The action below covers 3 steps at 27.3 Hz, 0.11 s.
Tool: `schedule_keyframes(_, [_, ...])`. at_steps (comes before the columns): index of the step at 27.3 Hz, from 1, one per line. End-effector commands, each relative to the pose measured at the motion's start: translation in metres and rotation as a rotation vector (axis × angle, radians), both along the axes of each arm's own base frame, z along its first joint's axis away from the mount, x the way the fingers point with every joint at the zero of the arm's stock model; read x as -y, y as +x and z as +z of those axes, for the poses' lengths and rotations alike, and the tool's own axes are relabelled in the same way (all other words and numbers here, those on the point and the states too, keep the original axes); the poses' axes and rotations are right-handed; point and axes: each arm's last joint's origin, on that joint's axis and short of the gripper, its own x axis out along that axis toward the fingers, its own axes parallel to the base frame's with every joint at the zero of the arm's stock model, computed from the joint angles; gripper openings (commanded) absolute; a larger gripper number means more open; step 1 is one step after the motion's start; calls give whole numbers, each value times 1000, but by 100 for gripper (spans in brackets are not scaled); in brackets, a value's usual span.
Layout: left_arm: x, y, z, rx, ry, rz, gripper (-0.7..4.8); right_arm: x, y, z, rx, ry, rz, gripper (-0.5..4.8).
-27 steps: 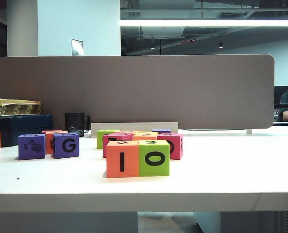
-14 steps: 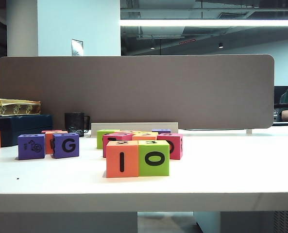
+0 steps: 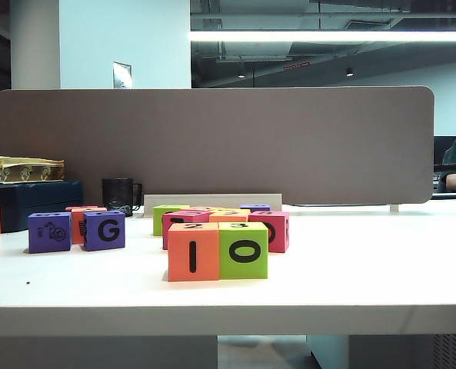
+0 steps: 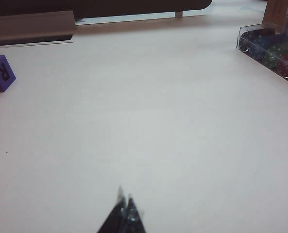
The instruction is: Select the appropriate blocks from the scattered letter blocks on the table and arrange them in a row to spell out "23".
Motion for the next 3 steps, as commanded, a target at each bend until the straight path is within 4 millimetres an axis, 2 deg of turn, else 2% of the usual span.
schedule_keyframes(1, [0, 0, 0, -8, -3, -7, 21, 0, 0, 0, 9, -2, 1, -1])
schedule_keyframes(3, [0, 0, 0, -8, -3, -7, 21, 0, 0, 0, 9, -2, 1, -1])
